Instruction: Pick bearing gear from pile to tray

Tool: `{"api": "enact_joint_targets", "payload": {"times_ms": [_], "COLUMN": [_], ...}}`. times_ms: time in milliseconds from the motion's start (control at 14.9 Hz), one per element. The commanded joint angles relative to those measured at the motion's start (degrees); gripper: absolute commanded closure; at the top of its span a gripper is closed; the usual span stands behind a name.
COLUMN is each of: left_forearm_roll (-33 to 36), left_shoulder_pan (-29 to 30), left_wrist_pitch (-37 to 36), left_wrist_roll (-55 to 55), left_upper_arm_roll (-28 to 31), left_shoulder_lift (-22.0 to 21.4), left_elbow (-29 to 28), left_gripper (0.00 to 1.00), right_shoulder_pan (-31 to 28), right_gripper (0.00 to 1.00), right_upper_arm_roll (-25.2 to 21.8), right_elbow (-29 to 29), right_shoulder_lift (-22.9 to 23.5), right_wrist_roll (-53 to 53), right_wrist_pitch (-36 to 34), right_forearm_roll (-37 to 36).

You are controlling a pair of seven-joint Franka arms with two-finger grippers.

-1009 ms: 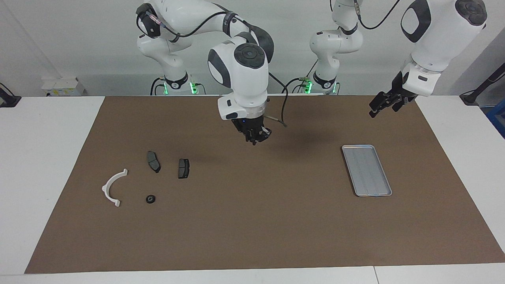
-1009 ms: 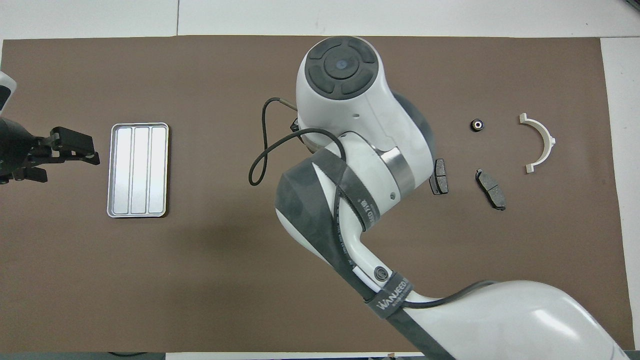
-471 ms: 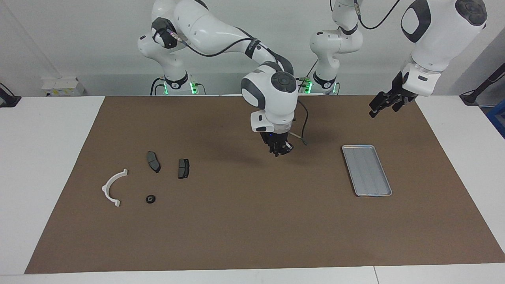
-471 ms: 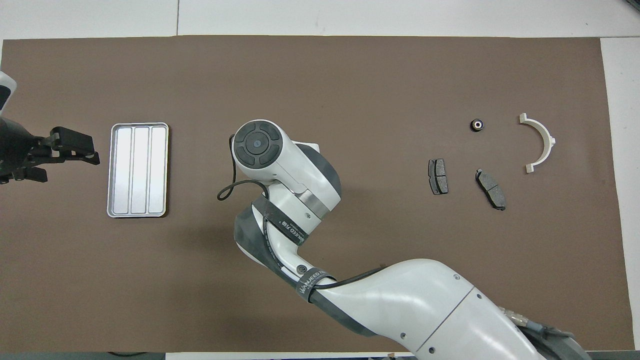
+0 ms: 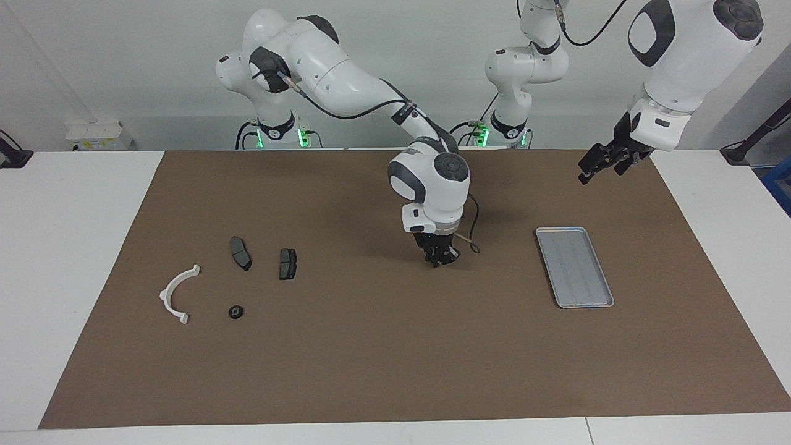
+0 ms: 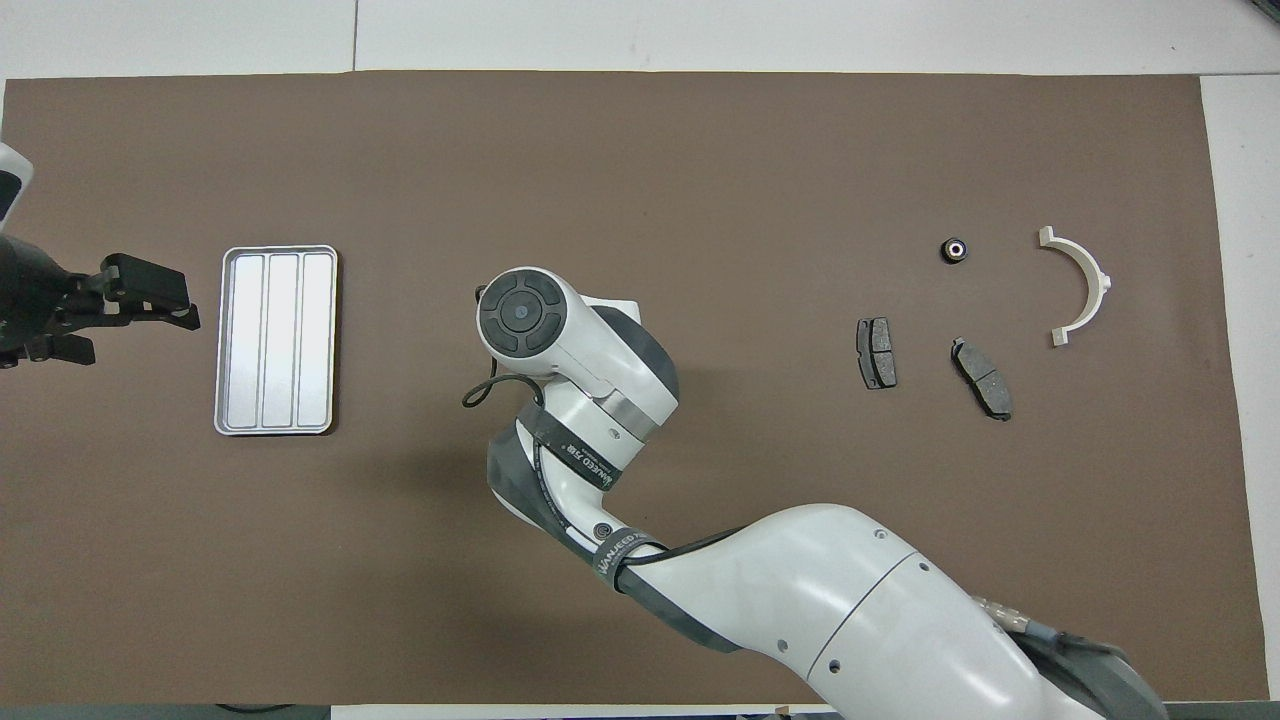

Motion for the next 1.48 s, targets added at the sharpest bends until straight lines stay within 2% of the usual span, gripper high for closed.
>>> {"api": "enact_joint_targets", "payload": {"times_ms": [0,67,202,404,538,807,1076,1211,1278,1413], "left_forearm_roll": [0.04,0.04,0.04,0.04,0.04,0.04,0.04,0.04,0.04,0.04], "left_shoulder_pan": [-0.02,-0.02,-0.02,-0.02,-0.02,-0.02,-0.02,-0.02,-0.02,-0.02], "left_wrist_pitch": [-0.80,-0.80,-0.80,-0.80,-0.80,-0.80,-0.80,-0.80,-0.80,-0.80], "left_wrist_roll": [0.38,0.38,0.38,0.38,0.38,0.38,0.38,0.38,0.38,0.38], "left_upper_arm_roll": [0.03,0.03,0.03,0.03,0.03,0.03,0.03,0.03,0.03,0.03], "left_shoulder_lift": [-0.83,-0.83,-0.83,-0.83,-0.83,-0.75,-0.83,-0.83,-0.83,-0.83], "left_elbow": [-0.39,-0.39,-0.39,-0.39,-0.39,-0.39,-0.39,-0.39,-0.39,-0.39], "left_gripper": [0.00,0.00,0.00,0.00,0.00,0.00,0.00,0.00,0.00,0.00], "right_shoulder_pan": [-0.39,-0.82,-2.49,-6.09,-10.04,-19.26,-27.61,-31.48,-32.98,-37.02], "right_gripper": [0.11,0.00,0.00,0.00,0.00,0.00,0.00,0.00,0.00,0.00], "right_upper_arm_roll": [0.18,0.09,0.27,0.62,0.53,0.44,0.35,0.35,0.35,0.36], "right_elbow": [-0.63,-0.36,4.19,9.64,10.71,10.28,9.23,6.34,3.19,-7.86], "right_shoulder_lift": [0.09,0.00,-0.17,-1.14,-4.20,-9.48,-10.28,-11.15,-12.38,-16.50], "right_wrist_roll": [1.57,1.22,-0.71,-10.17,-20.00,-46.81,-66.24,-73.46,-75.49,-80.59], "right_wrist_pitch": [-1.59,-4.83,-10.10,-18.46,-22.24,-27.62,-27.89,-25.79,-22.99,-13.00], "right_forearm_roll": [-1.81,-2.07,-1.20,0.29,2.67,3.02,2.67,2.76,2.76,2.85]}}
